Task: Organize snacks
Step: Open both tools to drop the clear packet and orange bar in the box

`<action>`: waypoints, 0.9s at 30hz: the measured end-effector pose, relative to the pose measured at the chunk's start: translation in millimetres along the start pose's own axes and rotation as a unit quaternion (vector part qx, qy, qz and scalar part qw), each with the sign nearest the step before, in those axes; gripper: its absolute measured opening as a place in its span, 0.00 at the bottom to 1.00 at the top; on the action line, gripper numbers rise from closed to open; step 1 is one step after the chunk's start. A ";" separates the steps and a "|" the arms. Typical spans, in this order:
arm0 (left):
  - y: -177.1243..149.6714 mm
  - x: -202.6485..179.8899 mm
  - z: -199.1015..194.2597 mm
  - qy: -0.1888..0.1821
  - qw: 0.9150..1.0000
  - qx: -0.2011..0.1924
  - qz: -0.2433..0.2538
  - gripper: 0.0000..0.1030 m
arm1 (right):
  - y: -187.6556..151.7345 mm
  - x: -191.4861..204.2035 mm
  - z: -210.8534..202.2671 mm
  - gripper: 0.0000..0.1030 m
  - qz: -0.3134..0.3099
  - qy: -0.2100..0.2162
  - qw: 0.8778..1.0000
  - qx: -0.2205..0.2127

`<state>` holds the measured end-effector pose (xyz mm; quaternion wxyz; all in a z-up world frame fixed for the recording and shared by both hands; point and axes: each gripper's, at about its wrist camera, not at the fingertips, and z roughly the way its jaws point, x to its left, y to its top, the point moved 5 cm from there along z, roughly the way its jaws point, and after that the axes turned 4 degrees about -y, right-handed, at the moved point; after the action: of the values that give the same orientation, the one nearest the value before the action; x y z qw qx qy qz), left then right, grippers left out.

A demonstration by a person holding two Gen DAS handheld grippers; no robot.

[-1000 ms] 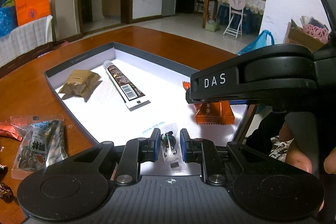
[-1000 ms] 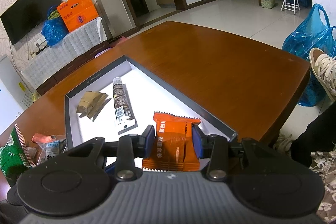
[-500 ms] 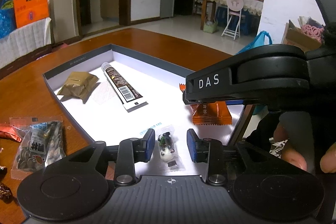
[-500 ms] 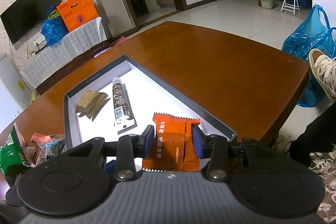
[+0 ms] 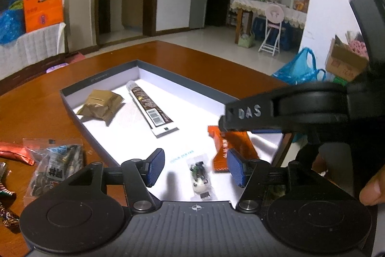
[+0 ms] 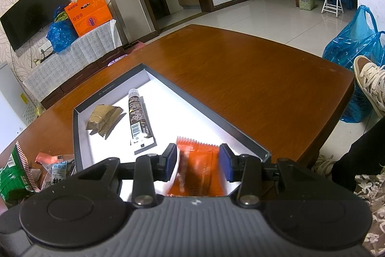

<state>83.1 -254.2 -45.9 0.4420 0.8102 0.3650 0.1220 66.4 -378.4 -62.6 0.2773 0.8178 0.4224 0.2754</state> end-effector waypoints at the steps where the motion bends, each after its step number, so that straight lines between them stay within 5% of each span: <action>1: 0.8 2.5 -0.9 0.003 1.000 -0.001 -0.003 0.56 | 0.0 -0.1 0.2 0.39 -0.001 -0.001 1.000 0.000; 13: 6.4 16.3 -8.5 0.018 1.000 -0.008 -0.016 0.56 | 0.0 8.4 -3.3 0.40 -0.024 0.000 1.000 -0.016; 27: -8.1 57.6 -45.2 0.074 0.997 -0.032 -0.013 0.61 | -1.3 26.8 -21.5 0.54 -0.065 0.022 0.996 -0.063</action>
<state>96.1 -182.8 -33.4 0.4406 0.7797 0.4034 0.1878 64.2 -350.4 -42.8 0.3362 0.7633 0.4623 0.3011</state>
